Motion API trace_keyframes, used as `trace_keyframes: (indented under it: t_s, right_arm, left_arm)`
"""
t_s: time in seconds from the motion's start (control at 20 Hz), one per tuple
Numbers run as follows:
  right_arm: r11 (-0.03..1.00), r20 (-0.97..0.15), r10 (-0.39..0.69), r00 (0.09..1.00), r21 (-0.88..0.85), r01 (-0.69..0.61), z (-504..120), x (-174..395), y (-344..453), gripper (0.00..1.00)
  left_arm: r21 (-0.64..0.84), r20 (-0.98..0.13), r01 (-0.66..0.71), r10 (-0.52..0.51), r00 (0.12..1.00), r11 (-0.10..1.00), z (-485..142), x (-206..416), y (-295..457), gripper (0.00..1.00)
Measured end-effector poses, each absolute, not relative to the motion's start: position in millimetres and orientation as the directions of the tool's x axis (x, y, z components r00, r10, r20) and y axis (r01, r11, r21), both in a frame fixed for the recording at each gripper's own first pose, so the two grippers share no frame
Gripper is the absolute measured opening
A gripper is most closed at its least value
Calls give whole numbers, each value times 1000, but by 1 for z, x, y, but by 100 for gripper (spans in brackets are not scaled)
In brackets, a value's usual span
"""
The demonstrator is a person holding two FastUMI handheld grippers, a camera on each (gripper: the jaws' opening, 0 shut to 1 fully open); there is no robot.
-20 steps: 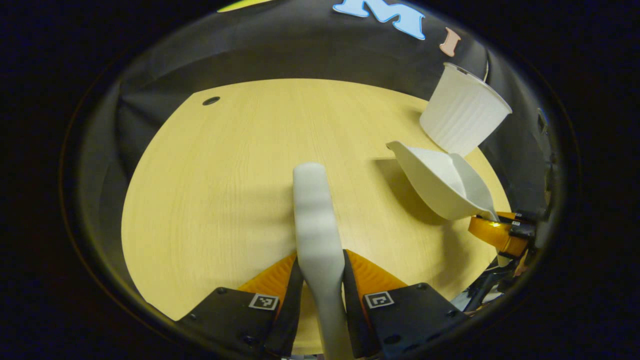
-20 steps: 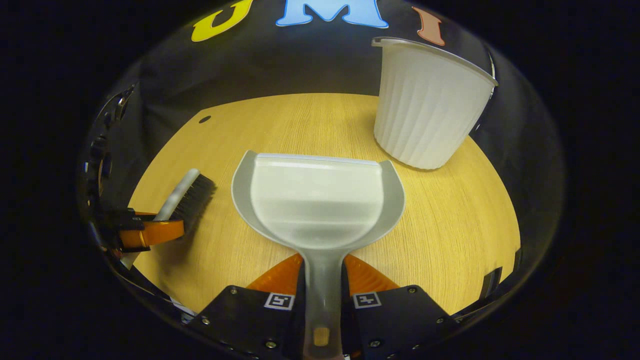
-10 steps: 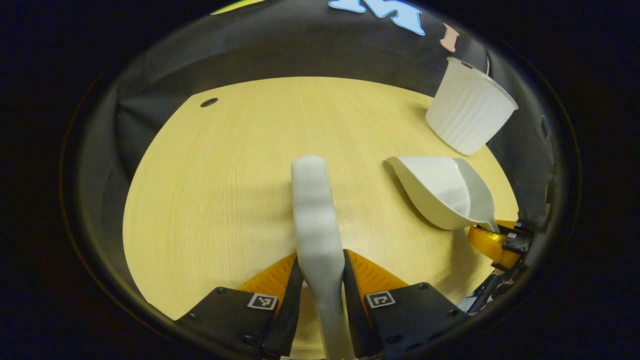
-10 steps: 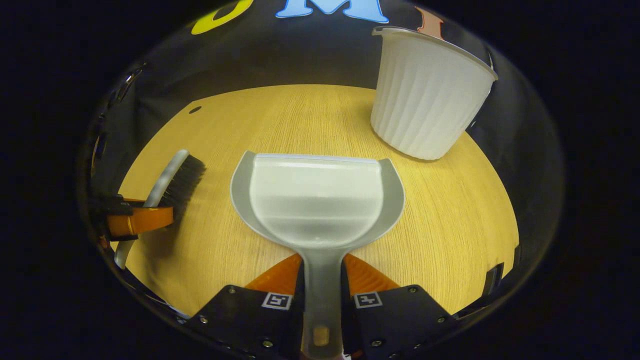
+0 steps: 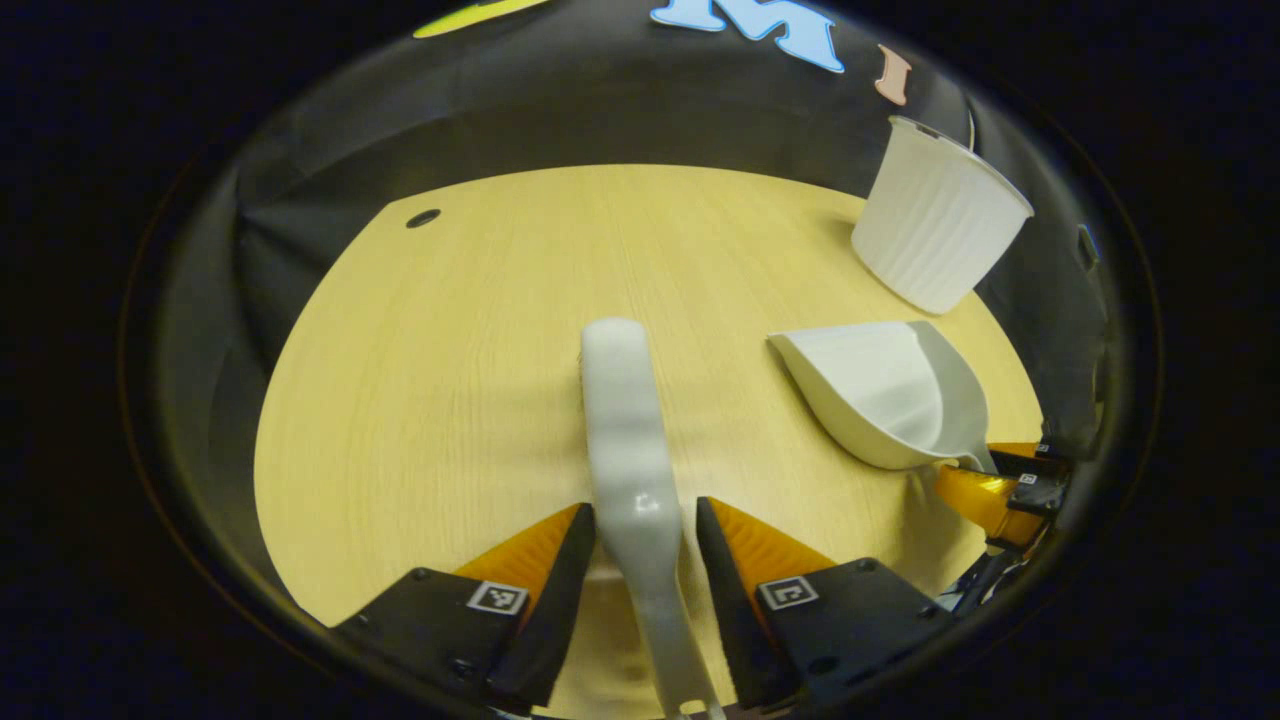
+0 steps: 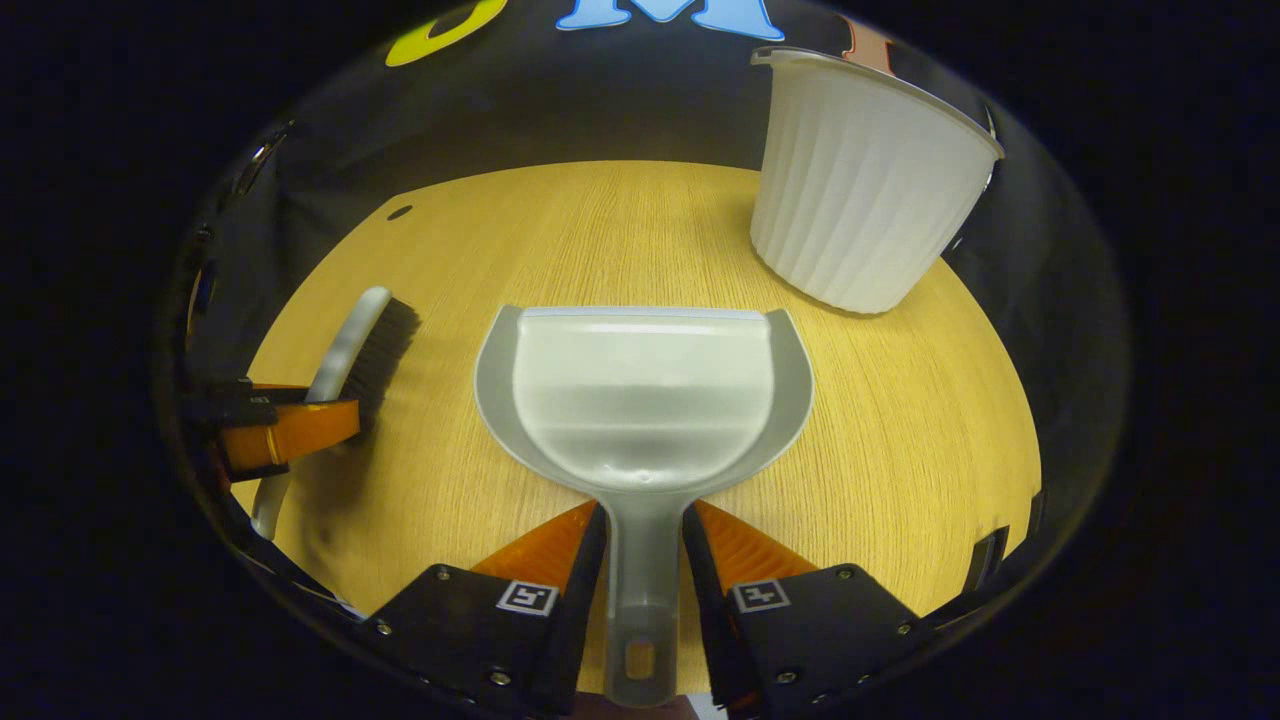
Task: Pick up the small broom and dustpan from the desktop, sweep the trash into the dustpan with the broom, and then empty the trash into the garbage bin.
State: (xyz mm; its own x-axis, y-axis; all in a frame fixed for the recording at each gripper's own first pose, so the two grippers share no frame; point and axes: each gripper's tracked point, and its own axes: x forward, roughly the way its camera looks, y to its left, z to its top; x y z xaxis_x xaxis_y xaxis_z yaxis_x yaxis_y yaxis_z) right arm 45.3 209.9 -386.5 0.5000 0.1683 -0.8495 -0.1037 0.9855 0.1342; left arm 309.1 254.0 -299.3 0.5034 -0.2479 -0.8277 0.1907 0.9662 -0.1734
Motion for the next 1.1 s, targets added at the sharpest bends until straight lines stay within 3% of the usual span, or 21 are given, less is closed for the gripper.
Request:
trace_keyframes:
  t_s: [0.05, 0.1, 0.15, 0.25, 0.6, 0.85, 1.1]
  right_arm:
    - [983, -842, 184, 507, 145, -116, -382, 45, 210, 50]
    - [980, -831, 197, 520, 151, -129, -377, 46, 209, 59]
    - [980, -825, 197, 530, 145, -139, -371, 45, 206, 85]
    - [979, -807, 200, 555, 134, -156, -360, 46, 200, 94]
    - [967, -675, 246, 696, 124, -221, -294, 70, 175, 96]
    - [958, -515, 255, 818, 20, -287, -242, 93, 158, 96]
    - [963, -358, 238, 903, -37, -269, -201, 105, 151, 96]
  left_arm:
    - [-166, -817, 193, -245, 522, 967, -293, 310, 258, 80]
    - [-160, -804, 192, -241, 544, 968, -285, 311, 262, 91]
    - [-154, -791, 191, -237, 563, 969, -276, 309, 268, 99]
    - [-149, -760, 186, -233, 606, 971, -254, 309, 280, 96]
    - [-131, -582, 105, -162, 797, 986, -161, 317, 300, 96]
    - [-97, -487, 53, -94, 868, 994, -125, 319, 300, 96]
    - [-98, -342, 53, -83, 936, 994, -70, 327, 296, 94]
